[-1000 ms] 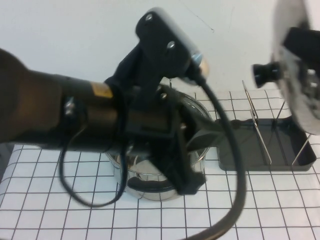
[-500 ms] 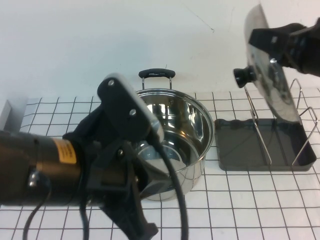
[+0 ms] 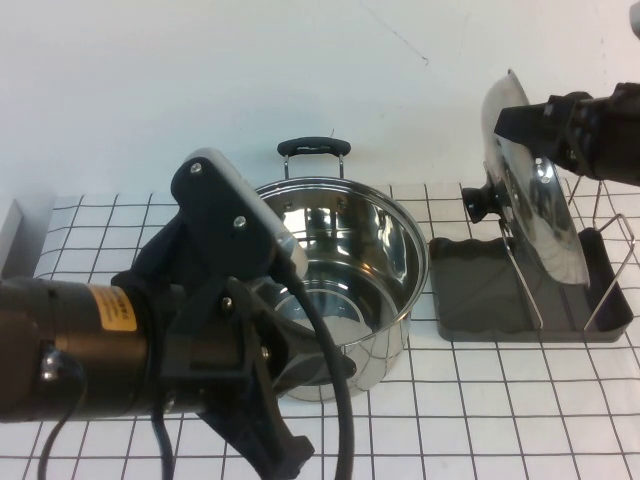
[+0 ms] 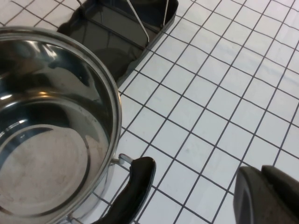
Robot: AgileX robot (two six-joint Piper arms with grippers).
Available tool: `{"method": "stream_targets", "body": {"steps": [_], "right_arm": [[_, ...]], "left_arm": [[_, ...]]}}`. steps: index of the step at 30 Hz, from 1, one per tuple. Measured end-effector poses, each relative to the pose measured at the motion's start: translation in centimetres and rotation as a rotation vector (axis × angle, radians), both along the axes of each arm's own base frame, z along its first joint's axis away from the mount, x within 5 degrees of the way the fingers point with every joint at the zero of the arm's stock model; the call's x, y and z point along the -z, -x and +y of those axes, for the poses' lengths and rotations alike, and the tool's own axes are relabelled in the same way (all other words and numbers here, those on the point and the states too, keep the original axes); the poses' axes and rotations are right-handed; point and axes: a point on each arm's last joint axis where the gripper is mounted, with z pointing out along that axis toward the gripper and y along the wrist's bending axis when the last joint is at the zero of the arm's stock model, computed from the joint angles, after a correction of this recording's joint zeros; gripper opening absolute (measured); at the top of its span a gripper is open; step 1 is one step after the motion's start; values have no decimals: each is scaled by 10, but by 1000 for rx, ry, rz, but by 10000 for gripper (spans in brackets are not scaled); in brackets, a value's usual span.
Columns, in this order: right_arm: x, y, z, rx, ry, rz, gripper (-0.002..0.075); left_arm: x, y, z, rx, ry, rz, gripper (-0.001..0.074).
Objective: Put pot lid on rack
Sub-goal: Place the pot lid on the pot rack
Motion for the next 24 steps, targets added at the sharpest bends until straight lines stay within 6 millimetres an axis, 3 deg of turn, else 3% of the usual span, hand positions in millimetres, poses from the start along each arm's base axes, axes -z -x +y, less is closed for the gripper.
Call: {"method": "stream_targets", "body": {"steps": [14,17,22,24], "right_arm": [[17,-11,-4,57,56,32,27],[19,-12,-6,75,66,38,114],[18,-13,-10,73,60,35,369],[17,-13,-12,62,48,32,434]], "left_arm": [[-2,-2,-1,-17,31,-13,-2],[-3,-2,-1,-18,34,-12,-1],[-3,-2,-1,-21,42,-10,-1],[-3,-2,-2,-21,43,-9,-2]]}}
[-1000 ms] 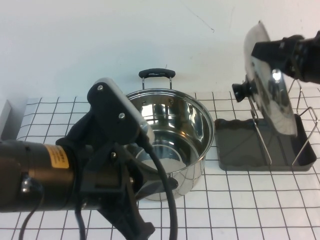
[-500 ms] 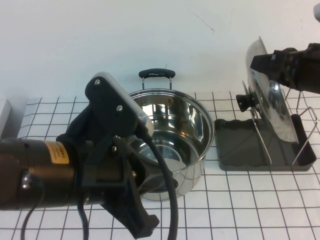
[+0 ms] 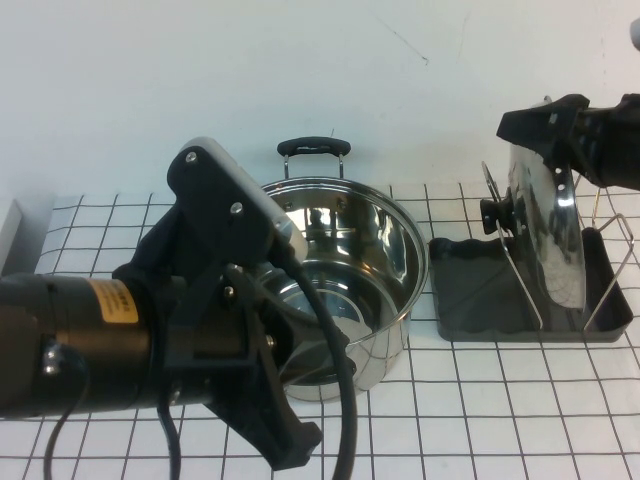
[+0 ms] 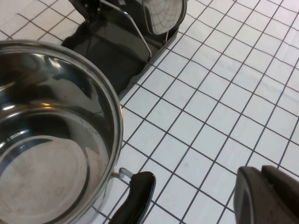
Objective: Put pot lid on rack
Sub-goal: Place the pot lid on the pot rack
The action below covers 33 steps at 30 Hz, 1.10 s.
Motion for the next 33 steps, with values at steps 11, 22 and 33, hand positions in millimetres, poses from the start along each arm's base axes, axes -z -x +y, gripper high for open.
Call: {"method": "stream_targets", "body": {"steps": [11,22,33], "right_arm": [[1,4,-21,-105,23,-7,487],[-2,9,-61,-125,-44,14,489],[-13,28,-93,-253,-168,-2,397]], "left_arm": [[1,1,0,3,4,17,-1],[1,1,0,4,4,18,-1],[5,-4,11,-59,-128,-49,-2]]}}
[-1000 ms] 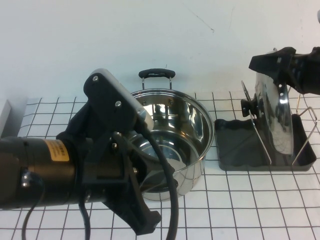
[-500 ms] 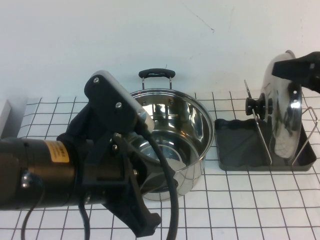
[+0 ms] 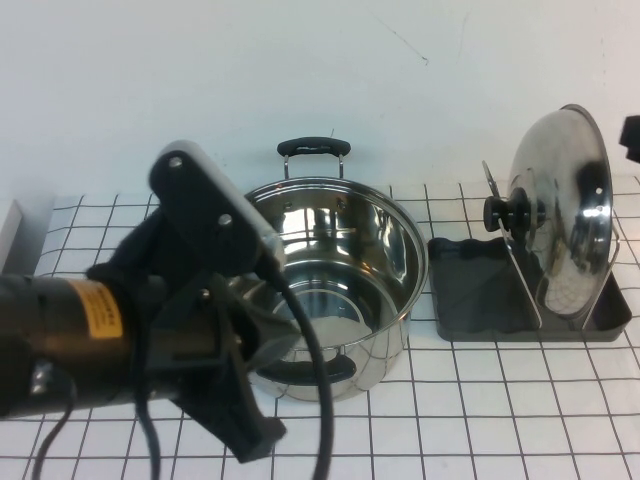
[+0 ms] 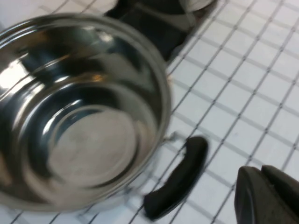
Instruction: Put pot lid on rack
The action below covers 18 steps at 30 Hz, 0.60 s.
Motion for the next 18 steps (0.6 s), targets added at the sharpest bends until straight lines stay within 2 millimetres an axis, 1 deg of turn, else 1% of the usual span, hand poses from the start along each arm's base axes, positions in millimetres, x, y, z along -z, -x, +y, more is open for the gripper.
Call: {"method": "stream_targets", "body": {"steps": [2,5,7,8,12,15,18], "right_arm": [[-1,5,-5,-6,48,-2,310],[-6,14,-4,-42,130,-33,154],[-14,22,-2,-65,182,-73,73],[-19,26,-1,-81,217,-95,48],[-39,47,1,-138,412,-149,13],[-53,69,1,-124,599,-175,7],[-64,90,-2,-100,796,-203,6]], "left_arm": [[-1,0,8,-54,-38,-14,-1],[-3,1,22,-146,-106,-35,-2],[-7,3,34,-224,-139,-55,-2],[-9,4,39,-258,-150,-64,-2],[-22,14,65,-437,-148,-111,-1],[-35,29,87,-540,-91,-150,-2],[-47,48,106,-603,11,-184,-2]]}}
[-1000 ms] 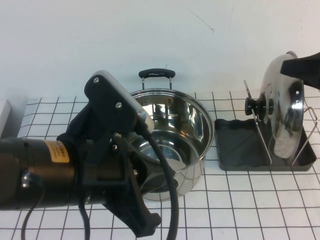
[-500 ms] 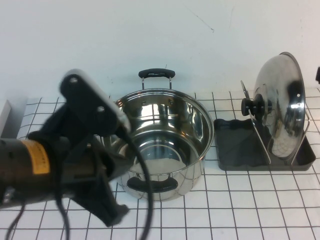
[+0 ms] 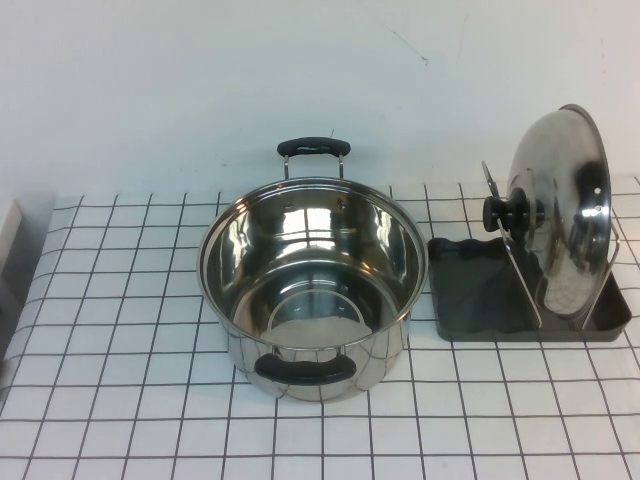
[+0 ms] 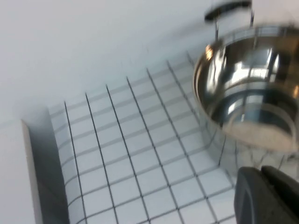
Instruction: Put pot lid on rack
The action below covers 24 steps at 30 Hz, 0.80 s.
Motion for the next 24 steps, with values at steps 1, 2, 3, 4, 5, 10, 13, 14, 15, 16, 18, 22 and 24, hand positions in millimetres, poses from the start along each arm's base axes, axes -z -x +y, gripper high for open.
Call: {"method": "stream_targets", "body": {"steps": [1,2,3,4,5,10,13,14,15,16,18,22,24], "right_arm": [[-4,7,1,6,63,-27,6],[-9,13,3,7,120,-56,5],[-12,18,5,7,159,-82,5],[-17,25,9,-3,203,-112,5],[-21,31,13,-15,242,-143,5],[-43,53,21,5,350,-328,5],[-58,60,19,90,372,-470,5],[-62,63,18,117,369,-513,5],[-64,64,18,133,362,-545,4],[-64,66,19,146,351,-581,4],[-58,70,21,143,333,-639,4],[-27,79,29,84,288,-691,4],[-7,85,34,54,264,-700,4]], "left_arm": [[-4,8,7,-9,37,-28,-2],[-7,14,12,-16,68,-48,-2],[-10,21,19,-22,102,-72,-2],[-13,28,24,-24,128,-95,-2],[-15,34,29,-21,158,-115,-2],[-21,56,42,22,263,-199,-2],[-15,60,42,60,294,-248,-2],[-11,59,41,72,295,-259,-2],[-5,58,38,90,302,-272,-2],[1,57,35,109,309,-281,-2],[14,52,27,150,312,-303,-1],[46,43,13,209,303,-296,-2],[60,41,7,233,317,-284,-2]]}}
